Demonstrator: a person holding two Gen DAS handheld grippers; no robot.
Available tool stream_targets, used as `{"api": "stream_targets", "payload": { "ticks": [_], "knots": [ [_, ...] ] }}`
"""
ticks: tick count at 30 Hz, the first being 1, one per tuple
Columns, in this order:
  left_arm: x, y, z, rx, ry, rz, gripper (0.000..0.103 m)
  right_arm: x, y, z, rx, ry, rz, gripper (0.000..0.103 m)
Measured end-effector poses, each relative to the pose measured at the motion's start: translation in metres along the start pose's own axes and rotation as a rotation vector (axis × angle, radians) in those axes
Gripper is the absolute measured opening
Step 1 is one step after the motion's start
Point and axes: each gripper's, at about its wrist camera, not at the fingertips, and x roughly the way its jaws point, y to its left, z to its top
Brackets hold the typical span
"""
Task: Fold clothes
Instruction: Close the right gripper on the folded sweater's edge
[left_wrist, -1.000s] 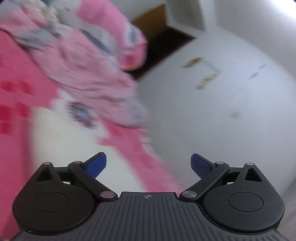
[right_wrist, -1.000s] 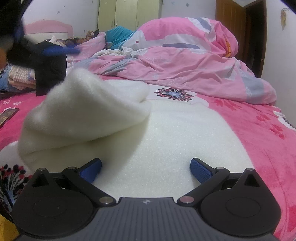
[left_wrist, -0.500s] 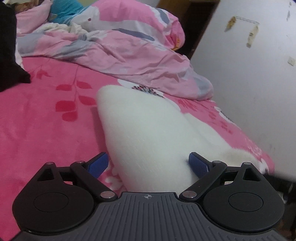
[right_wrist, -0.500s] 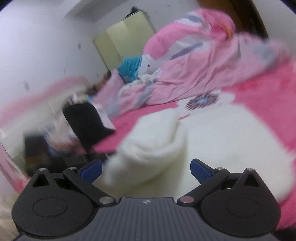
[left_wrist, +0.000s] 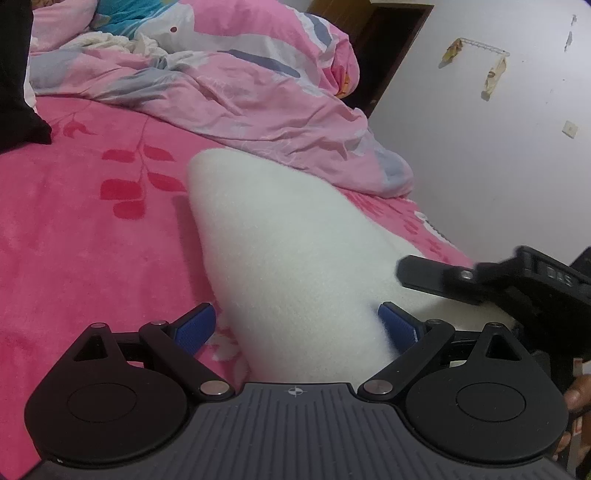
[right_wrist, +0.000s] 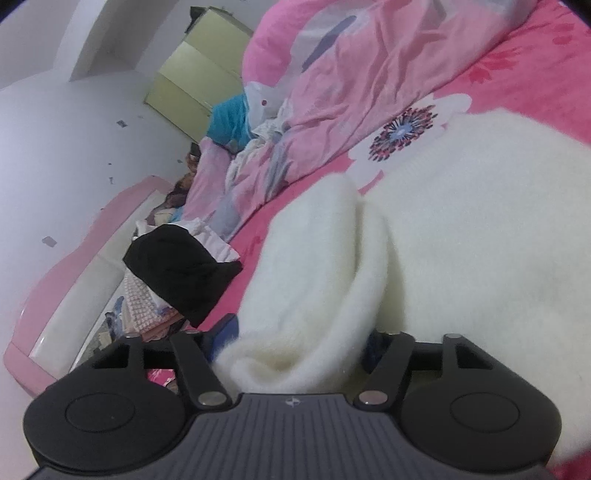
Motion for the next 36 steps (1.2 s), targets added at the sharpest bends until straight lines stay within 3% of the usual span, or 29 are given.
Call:
{"api": "stream_targets", "payload": {
  "ticks": [2,5,10,15,20,27,32,36],
  "knots": [
    [-0.002,0.000,0.002,0.003,-0.003,-0.001,0.096,-0.001,0.003,0.000,-0.024,-0.012,-0.013,0.045],
    [-0.008,-0.001,0.008,0.021,-0.014,-0.003,0.095,-0.006,0.014,0.000,-0.105,-0.046,-0.036,0.037],
    [-0.016,-0.009,0.023,0.062,-0.050,0.019,0.095,-0.020,0.035,0.002,-0.262,-0.113,-0.052,0.033],
    [-0.006,-0.021,0.033,0.091,-0.044,0.035,0.095,-0.031,0.040,0.007,-0.318,-0.154,-0.067,0.032],
    [0.010,-0.042,0.035,0.160,-0.019,0.045,0.095,-0.043,0.023,0.009,-0.290,-0.182,-0.094,0.031],
    [0.031,-0.077,0.029,0.332,-0.008,0.063,0.096,-0.061,-0.005,0.012,-0.253,-0.205,-0.148,0.031],
    [0.046,-0.098,0.015,0.444,0.006,0.110,0.102,-0.061,-0.031,0.009,-0.183,-0.147,-0.183,0.031],
    [0.052,-0.106,0.018,0.434,0.021,0.109,0.103,-0.069,-0.032,0.012,-0.184,-0.164,-0.201,0.030]
  ]
}}
